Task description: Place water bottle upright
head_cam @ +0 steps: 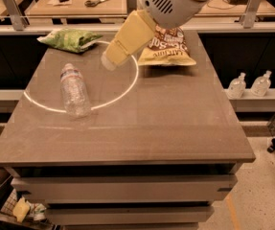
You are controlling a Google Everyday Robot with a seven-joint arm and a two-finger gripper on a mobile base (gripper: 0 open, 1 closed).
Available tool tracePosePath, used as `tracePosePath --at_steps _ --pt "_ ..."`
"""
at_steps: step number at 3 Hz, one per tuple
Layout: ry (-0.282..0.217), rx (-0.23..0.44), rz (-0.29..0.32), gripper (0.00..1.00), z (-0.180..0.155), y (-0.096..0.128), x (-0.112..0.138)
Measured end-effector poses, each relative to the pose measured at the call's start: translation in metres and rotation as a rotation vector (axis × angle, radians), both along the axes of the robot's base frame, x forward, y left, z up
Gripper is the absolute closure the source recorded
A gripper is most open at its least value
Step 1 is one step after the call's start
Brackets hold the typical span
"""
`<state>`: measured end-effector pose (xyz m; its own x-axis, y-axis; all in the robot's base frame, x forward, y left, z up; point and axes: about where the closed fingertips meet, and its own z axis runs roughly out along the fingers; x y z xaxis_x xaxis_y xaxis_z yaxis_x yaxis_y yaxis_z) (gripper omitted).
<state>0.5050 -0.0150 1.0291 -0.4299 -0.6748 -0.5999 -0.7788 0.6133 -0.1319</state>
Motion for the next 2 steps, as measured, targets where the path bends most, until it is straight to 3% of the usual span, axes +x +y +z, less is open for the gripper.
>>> tracePosePath --at_steps 1,2 --pt "-0.047 0.038 -0.011 0.0 0.0107 0.0083 0.0076" --pt "-0.046 0.036 -0.01 0.0 0.011 0.0082 0.0064"
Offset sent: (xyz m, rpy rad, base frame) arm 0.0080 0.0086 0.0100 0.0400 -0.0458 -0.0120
